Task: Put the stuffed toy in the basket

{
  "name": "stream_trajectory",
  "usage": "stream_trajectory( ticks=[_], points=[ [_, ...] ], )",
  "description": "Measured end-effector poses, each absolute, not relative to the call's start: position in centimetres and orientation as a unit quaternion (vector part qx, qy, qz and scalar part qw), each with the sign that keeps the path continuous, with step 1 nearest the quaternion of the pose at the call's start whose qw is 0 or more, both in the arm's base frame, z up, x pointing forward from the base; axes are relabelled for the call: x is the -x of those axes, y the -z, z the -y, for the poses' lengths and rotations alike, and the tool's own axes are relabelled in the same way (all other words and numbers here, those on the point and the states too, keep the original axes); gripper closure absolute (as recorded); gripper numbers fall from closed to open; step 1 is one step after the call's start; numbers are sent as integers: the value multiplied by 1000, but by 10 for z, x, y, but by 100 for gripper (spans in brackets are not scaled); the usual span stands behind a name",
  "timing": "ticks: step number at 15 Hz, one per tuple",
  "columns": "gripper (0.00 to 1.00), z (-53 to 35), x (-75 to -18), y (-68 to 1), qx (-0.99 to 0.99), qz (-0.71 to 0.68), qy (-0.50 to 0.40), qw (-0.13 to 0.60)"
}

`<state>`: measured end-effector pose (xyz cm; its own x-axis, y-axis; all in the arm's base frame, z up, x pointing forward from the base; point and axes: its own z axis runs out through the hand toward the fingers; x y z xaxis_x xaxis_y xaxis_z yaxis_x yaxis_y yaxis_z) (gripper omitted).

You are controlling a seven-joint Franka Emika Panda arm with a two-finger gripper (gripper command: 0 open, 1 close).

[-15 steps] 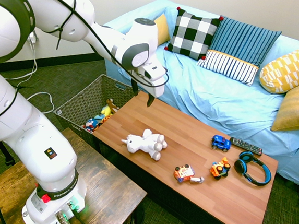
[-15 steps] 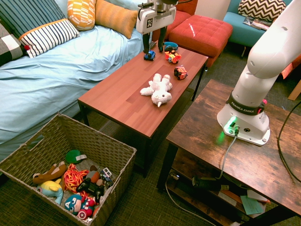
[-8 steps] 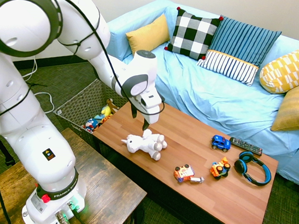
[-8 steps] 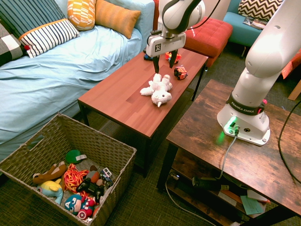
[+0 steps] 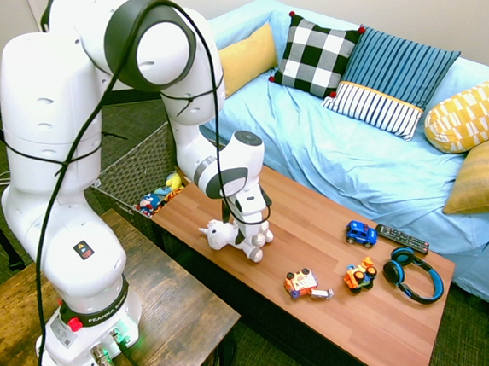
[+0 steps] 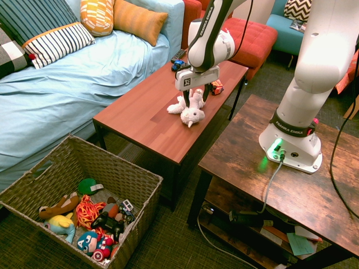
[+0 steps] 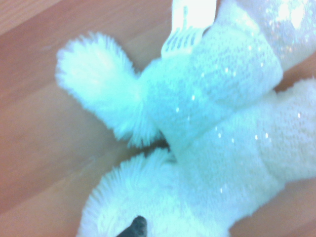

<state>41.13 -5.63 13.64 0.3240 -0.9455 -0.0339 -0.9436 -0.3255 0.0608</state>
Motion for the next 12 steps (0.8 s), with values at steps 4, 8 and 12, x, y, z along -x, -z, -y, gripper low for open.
stream_trajectory(
  ticks=[4,8,12],
  points=[
    [100,57,-430,-109,-805,592,37,25],
    [100,59,-436,-95,-800,599,39,28],
    [100,62,-438,-96,-805,591,41,23]
  ],
)
